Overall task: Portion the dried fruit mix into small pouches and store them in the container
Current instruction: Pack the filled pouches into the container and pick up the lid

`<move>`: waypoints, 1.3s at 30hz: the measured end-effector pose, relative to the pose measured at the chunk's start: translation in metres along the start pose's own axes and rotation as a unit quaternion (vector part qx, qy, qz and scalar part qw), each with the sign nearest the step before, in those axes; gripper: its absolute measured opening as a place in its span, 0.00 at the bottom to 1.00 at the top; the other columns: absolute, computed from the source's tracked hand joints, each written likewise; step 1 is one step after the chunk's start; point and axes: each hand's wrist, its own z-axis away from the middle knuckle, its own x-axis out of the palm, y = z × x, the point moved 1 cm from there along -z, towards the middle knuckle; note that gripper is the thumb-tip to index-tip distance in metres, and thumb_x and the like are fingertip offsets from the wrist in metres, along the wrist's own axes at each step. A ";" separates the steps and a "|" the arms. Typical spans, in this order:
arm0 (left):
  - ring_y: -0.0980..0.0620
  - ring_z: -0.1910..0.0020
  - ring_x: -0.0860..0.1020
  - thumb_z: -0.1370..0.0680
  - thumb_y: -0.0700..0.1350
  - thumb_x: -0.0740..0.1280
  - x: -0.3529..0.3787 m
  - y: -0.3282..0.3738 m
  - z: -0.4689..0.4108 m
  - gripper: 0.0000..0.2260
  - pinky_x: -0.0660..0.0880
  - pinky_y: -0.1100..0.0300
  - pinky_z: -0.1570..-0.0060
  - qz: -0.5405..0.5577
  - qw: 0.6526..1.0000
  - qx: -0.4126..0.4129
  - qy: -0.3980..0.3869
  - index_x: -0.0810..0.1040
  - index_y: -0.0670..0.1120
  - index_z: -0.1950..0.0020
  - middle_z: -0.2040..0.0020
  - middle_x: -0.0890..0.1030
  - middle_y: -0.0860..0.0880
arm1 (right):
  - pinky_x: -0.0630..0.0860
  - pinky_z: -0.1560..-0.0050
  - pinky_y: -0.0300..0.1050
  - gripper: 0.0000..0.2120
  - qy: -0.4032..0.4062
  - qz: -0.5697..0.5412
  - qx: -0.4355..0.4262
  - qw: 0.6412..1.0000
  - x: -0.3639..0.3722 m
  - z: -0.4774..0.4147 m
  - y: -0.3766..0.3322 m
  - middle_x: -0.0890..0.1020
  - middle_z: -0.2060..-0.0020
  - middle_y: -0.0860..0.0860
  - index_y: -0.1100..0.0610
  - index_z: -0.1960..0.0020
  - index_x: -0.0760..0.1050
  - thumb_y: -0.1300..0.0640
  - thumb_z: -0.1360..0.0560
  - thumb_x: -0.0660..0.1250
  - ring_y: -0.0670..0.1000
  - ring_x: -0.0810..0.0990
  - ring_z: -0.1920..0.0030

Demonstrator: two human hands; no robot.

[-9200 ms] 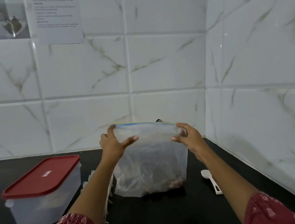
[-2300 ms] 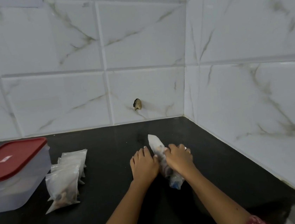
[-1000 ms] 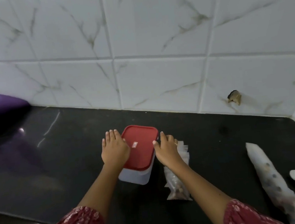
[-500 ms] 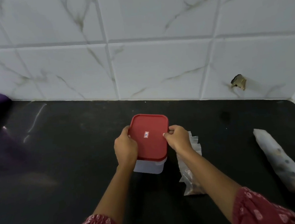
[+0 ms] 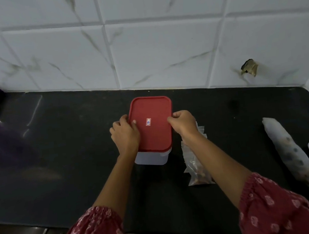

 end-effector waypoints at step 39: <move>0.62 0.51 0.77 0.21 0.39 0.62 -0.037 -0.078 0.097 0.13 0.75 0.68 0.52 0.298 0.940 0.158 0.050 0.71 0.59 0.48 0.51 0.77 0.58 | 0.75 0.45 0.36 0.08 -0.170 0.015 -0.298 0.939 -0.024 0.087 0.063 0.79 0.54 0.48 0.53 0.49 0.70 0.64 0.23 0.62 0.45 0.79 0.49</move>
